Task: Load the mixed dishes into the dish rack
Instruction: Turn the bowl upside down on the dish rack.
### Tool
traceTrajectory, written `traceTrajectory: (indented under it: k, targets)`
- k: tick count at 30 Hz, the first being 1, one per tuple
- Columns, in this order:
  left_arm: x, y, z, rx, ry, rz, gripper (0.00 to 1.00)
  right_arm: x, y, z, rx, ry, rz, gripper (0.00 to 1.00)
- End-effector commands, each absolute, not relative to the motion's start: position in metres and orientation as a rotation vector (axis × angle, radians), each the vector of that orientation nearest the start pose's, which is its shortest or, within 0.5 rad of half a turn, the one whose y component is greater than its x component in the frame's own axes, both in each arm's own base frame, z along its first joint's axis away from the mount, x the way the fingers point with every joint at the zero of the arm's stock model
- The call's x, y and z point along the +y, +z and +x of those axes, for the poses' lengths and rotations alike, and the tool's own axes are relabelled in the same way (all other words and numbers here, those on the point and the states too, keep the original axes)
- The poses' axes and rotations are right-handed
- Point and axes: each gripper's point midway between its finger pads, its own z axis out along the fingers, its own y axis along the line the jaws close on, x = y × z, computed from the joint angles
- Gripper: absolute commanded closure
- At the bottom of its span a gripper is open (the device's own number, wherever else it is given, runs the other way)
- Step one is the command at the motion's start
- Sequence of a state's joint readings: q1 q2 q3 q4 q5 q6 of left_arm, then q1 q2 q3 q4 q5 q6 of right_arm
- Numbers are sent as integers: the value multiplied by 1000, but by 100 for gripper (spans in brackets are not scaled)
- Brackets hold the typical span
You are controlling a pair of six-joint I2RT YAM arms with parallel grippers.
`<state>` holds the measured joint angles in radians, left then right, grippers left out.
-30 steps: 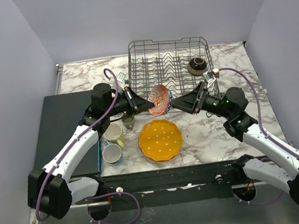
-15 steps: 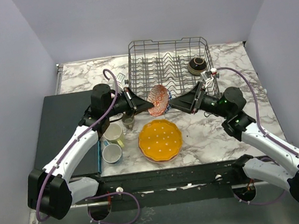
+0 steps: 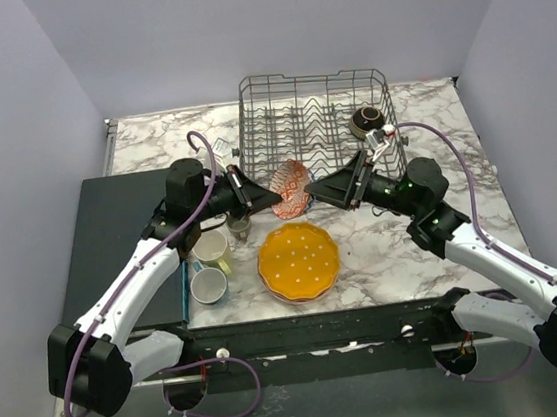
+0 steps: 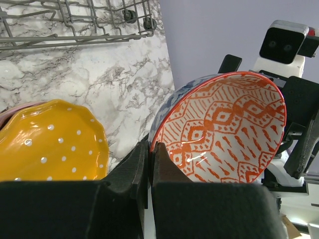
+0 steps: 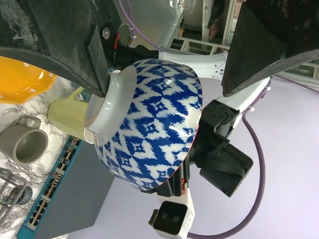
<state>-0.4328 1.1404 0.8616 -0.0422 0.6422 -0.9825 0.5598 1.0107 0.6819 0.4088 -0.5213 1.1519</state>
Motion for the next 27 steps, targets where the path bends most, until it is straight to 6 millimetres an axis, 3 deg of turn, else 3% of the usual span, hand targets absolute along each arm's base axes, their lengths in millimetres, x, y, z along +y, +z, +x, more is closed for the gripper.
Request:
traceTrajectory:
  k: [1, 15, 19, 27]
  targets:
    - [-257, 262, 256, 2130, -1438, -79, 100, 290, 341, 224, 1705, 1707, -13, 0]
    - [-251, 260, 258, 2145, -1366, -77, 100, 296, 342, 224, 1700, 1693, 2, 14]
    - [-251, 258, 258, 2153, -1363, -79, 100, 297, 342, 223, 1701, 1699, -3, 24]
    - [-252, 254, 259, 2169, -1360, -79, 100, 298, 343, 223, 1700, 1697, -13, 53]
